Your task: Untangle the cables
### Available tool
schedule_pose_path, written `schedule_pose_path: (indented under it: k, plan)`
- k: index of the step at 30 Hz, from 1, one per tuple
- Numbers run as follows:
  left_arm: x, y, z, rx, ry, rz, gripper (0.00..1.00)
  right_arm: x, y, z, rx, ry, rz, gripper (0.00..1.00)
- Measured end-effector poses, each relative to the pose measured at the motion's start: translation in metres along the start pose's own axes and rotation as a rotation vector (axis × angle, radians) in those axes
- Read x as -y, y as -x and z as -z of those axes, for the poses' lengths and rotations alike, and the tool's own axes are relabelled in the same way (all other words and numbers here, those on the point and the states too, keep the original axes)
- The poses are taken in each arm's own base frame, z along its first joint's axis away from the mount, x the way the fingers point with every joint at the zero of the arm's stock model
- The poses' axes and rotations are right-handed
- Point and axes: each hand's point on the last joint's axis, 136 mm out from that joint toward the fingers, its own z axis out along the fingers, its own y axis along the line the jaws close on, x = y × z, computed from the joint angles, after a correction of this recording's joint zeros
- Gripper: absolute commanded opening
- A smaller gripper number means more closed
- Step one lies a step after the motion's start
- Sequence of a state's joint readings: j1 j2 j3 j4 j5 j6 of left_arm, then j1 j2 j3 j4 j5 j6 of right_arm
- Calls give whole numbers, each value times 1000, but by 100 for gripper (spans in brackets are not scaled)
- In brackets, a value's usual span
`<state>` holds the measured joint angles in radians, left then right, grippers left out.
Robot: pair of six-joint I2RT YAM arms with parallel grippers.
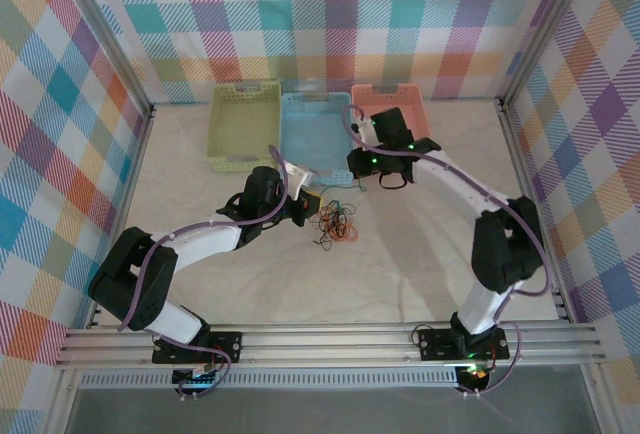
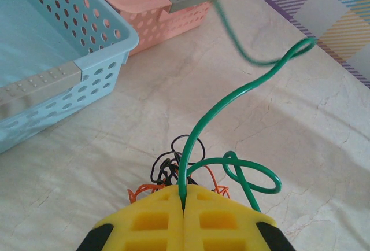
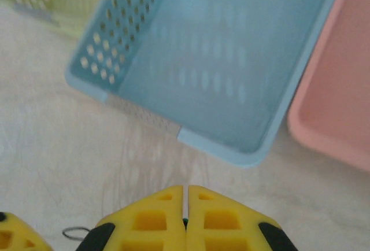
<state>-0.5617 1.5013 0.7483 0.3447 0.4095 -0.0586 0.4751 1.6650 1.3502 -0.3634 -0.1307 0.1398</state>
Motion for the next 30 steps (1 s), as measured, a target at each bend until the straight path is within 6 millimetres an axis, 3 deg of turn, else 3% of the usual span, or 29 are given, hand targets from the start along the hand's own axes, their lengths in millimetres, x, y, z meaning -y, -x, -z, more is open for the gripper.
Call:
schedule_pose_path:
  k: [6, 11, 24, 25, 28, 30]
  plan:
    - [0, 0, 0, 0, 0, 0, 0, -17, 56, 74, 346, 8, 41, 0]
    - [1, 4, 0, 14, -4, -7, 0, -23, 71, 120, 545, 17, -3, 0]
    - [7, 9, 0, 33, -28, -20, 0, -13, 68, 139, 640, 36, -235, 0]
    - [7, 10, 0, 35, -28, -21, 0, -13, 68, 139, 637, 37, -238, 3]
    - [7, 10, 0, 37, -28, -22, 0, -14, 71, 138, 625, 36, -231, 48]
    - [6, 7, -1, 23, -25, -15, 0, -17, 77, 140, 631, 34, -201, 61]
